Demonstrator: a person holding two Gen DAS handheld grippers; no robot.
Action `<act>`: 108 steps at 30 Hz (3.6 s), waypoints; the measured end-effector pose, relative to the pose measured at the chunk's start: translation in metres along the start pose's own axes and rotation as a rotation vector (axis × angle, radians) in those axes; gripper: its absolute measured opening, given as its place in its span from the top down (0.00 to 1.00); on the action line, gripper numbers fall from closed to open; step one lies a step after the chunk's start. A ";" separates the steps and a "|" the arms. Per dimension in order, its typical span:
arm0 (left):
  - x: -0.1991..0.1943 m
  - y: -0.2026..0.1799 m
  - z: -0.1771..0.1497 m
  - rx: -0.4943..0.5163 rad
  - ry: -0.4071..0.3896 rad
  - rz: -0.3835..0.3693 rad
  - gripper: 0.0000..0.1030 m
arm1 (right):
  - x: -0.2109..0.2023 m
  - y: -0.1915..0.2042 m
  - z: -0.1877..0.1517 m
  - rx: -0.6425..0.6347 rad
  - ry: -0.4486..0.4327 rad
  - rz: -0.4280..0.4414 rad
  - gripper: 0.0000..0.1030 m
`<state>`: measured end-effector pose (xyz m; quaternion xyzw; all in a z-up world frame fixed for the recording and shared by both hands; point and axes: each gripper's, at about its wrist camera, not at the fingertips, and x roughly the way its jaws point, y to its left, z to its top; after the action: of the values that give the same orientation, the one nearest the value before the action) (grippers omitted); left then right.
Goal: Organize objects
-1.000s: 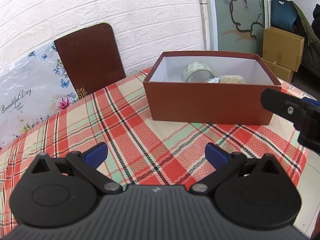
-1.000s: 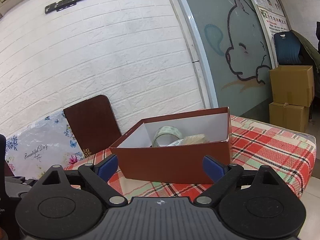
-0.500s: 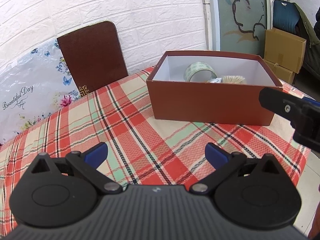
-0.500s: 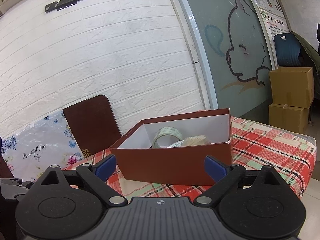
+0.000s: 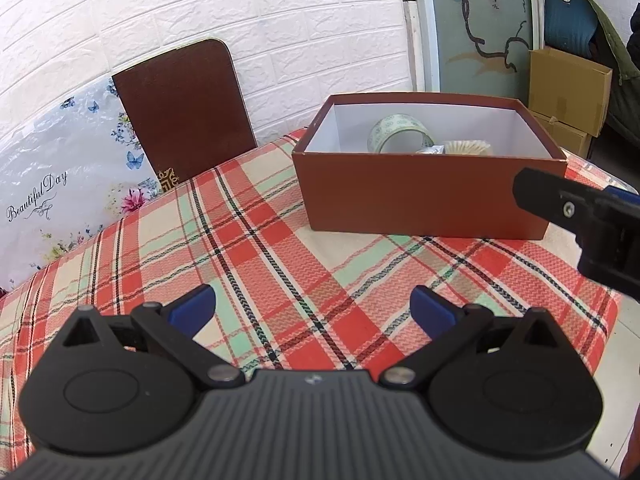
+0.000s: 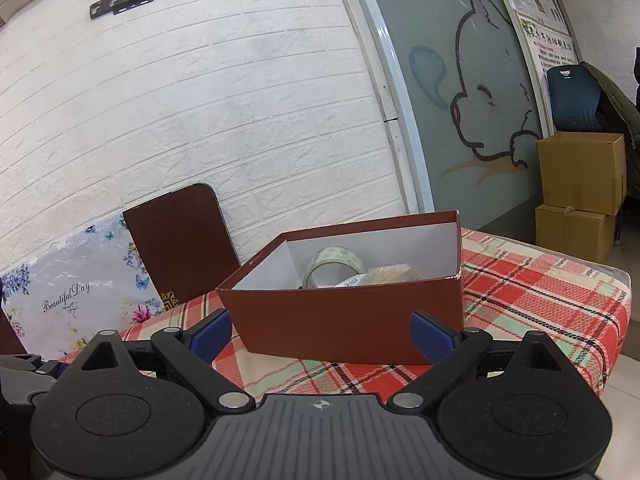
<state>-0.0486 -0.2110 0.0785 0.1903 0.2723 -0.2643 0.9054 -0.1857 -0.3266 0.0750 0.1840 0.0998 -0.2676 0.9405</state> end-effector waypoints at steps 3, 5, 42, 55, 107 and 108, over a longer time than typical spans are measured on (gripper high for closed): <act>-0.002 0.000 0.000 0.000 -0.002 0.001 0.00 | 0.000 -0.001 0.000 0.001 0.000 -0.001 0.07; -0.002 0.001 0.000 -0.002 -0.001 0.003 0.00 | 0.000 -0.001 0.000 -0.001 0.000 -0.002 0.07; -0.008 0.002 -0.007 -0.014 0.011 -0.024 0.00 | -0.012 0.013 -0.005 -0.002 -0.019 -0.016 0.07; -0.005 0.005 -0.011 -0.024 0.027 -0.030 0.00 | -0.009 0.013 -0.007 -0.010 -0.008 -0.018 0.07; 0.010 0.014 -0.020 -0.059 0.087 -0.068 0.00 | 0.000 0.027 -0.017 -0.039 0.033 -0.030 0.07; 0.011 0.014 -0.020 -0.061 0.089 -0.070 0.00 | 0.000 0.027 -0.017 -0.038 0.034 -0.030 0.07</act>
<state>-0.0409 -0.1941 0.0590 0.1648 0.3267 -0.2786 0.8880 -0.1728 -0.2984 0.0674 0.1689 0.1236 -0.2766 0.9379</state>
